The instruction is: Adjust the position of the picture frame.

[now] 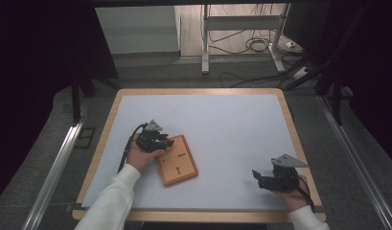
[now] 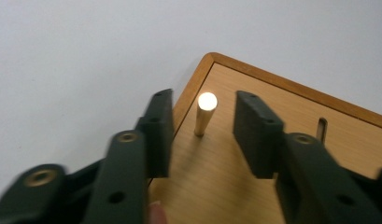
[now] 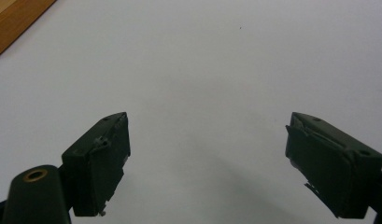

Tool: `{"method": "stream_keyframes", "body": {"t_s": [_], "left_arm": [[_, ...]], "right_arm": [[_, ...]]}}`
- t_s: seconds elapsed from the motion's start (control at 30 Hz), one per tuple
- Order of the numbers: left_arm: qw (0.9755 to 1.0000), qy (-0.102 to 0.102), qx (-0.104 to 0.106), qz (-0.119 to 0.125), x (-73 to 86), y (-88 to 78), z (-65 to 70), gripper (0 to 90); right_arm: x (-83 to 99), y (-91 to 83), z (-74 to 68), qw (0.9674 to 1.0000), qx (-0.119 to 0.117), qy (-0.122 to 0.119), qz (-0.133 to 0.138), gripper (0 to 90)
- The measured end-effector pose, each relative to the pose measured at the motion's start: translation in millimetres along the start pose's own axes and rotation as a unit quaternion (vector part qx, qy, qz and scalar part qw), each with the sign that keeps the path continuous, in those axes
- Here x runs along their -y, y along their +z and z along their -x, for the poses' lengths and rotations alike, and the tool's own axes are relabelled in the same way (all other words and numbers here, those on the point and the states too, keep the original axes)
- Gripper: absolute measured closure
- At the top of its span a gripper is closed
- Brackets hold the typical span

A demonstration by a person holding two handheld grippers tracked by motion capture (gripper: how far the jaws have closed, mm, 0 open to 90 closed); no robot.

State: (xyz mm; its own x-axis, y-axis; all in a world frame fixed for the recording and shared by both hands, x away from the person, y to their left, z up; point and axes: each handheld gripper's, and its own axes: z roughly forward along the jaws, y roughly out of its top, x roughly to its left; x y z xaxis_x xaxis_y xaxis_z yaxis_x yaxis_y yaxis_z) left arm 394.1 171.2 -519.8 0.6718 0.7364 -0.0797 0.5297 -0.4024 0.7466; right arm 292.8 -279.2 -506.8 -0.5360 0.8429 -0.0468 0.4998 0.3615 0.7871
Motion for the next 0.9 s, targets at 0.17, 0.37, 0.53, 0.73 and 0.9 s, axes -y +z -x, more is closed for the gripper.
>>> {"method": "stream_keyframes", "body": {"t_s": [0.17,0.37,0.53,0.73,0.9], "left_arm": [[1.0,0.007,-0.004,-0.001,1.3,4.6,0.0,71.1],[0.9999,0.0,-0.007,0.007,4.4,5.4,-2.0,76.0],[0.9999,0.001,-0.004,0.014,5.3,5.5,-1.0,83.4],[0.9997,-0.014,0.001,0.021,5.6,5.3,-1.8,83.8],[0.9997,-0.012,0.003,0.021,2.1,0.9,-0.4,83.8]], "right_arm": [[-0.3,0.1,-1.7,0.9999,-0.015,0.007,0.001,14.2],[0.1,0.6,-0.8,0.9999,-0.013,0.006,-0.001,14.2],[0.3,1.4,-1.4,0.9999,-0.015,0.005,-0.002,14.2],[0.4,2.4,-2.4,0.9998,-0.019,0.005,-0.003,14.2],[0.9,3.2,-1.4,0.9997,-0.02,0.008,-0.006,14.1]]}}
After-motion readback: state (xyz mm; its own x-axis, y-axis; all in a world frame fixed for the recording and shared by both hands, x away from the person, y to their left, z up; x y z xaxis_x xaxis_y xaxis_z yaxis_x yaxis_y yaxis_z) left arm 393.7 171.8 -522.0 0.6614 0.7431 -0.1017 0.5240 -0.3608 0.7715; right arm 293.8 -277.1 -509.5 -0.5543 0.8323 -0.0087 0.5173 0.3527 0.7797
